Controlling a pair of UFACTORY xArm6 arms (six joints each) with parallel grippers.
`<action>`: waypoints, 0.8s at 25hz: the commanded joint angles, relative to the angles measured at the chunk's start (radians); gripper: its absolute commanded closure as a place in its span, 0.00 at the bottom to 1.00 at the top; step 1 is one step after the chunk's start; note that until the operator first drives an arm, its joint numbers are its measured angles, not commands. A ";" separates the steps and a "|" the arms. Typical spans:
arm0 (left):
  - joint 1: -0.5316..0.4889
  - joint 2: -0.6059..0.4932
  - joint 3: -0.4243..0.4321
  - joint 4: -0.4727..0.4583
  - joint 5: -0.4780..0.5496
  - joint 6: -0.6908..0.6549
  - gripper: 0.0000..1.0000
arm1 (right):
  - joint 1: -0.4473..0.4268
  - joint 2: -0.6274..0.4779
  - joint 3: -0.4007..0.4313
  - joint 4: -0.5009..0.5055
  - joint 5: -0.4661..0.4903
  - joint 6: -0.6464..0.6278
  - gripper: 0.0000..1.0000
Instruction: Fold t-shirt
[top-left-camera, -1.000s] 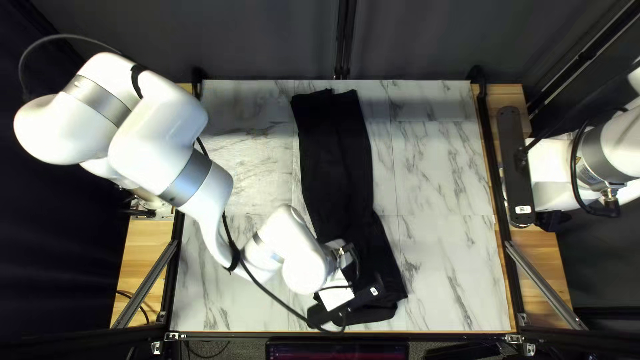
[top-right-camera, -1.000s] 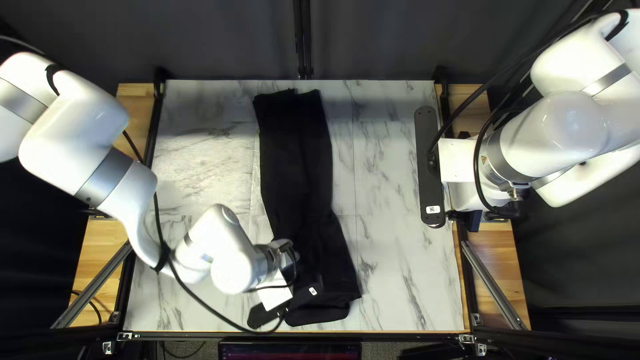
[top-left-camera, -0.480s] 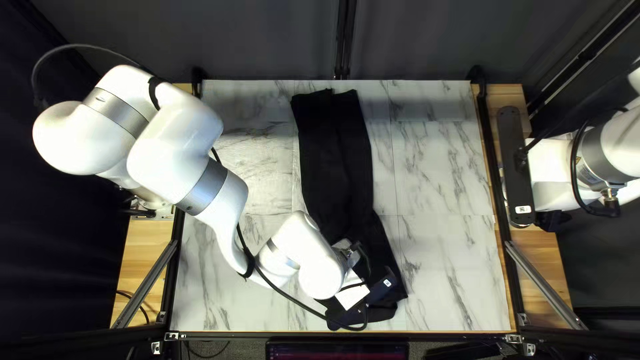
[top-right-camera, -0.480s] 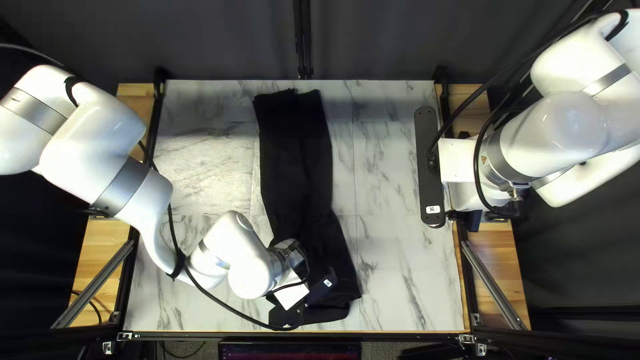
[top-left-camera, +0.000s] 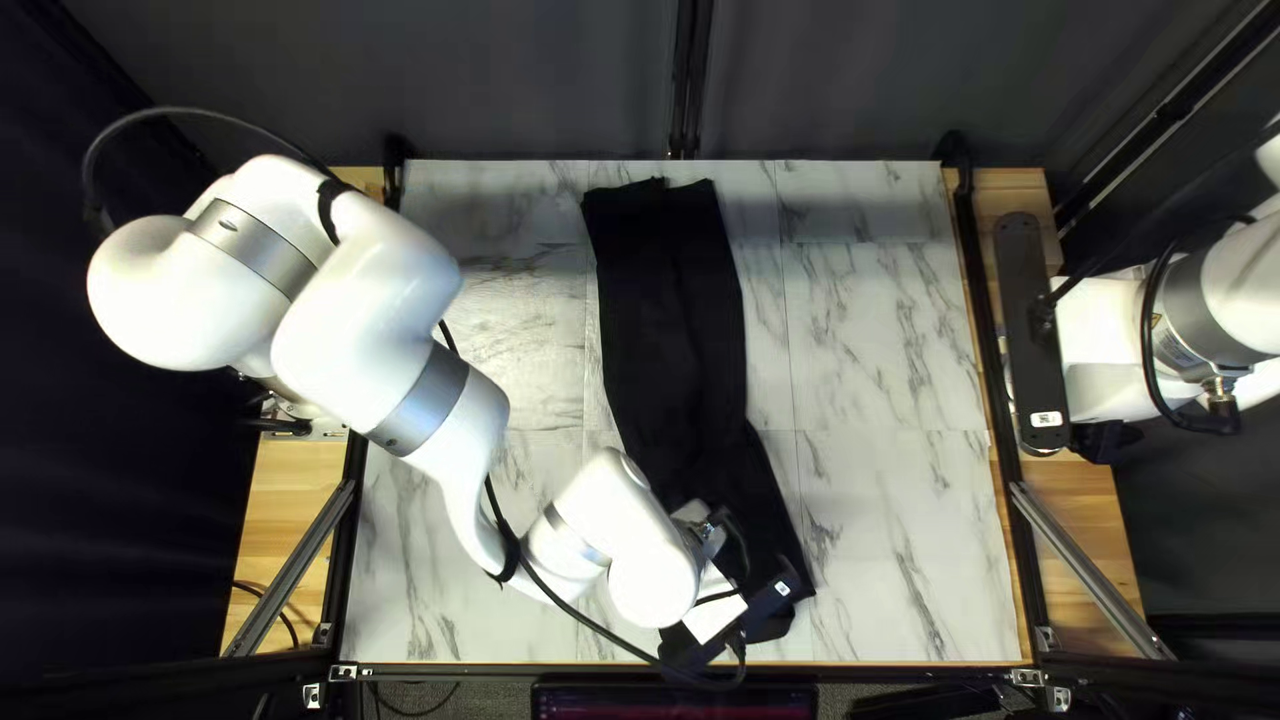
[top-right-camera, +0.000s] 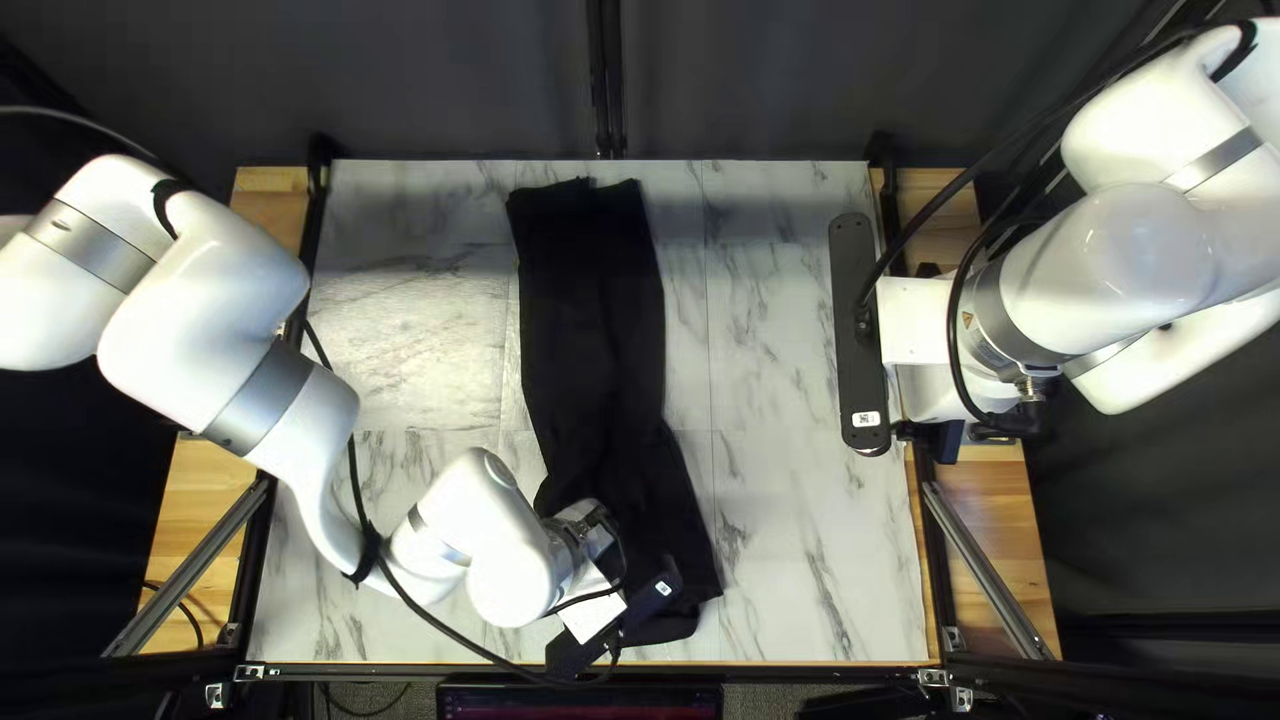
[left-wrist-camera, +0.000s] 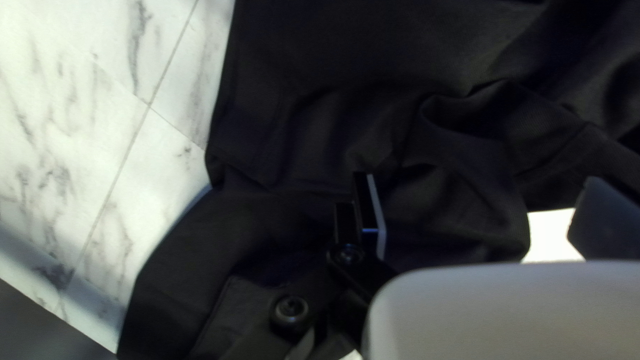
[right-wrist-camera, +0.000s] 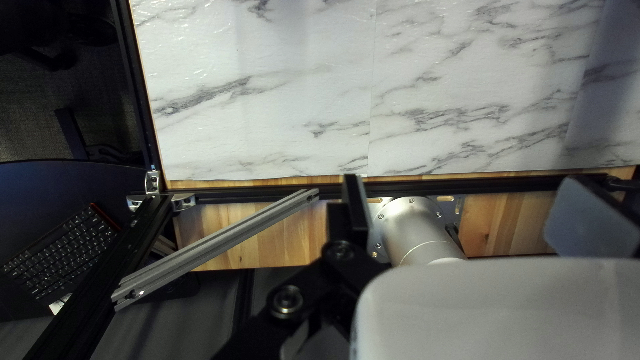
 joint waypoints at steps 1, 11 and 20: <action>0.009 -0.011 0.020 -0.001 -0.002 -0.009 0.23 | 0.000 0.000 0.000 0.000 0.000 0.000 0.00; 0.046 0.003 -0.035 -0.011 0.023 0.069 1.00 | 0.000 0.000 0.000 0.000 0.000 0.000 0.00; 0.090 0.053 -0.174 -0.050 0.058 0.252 0.98 | 0.000 0.000 0.000 0.000 0.000 0.000 0.00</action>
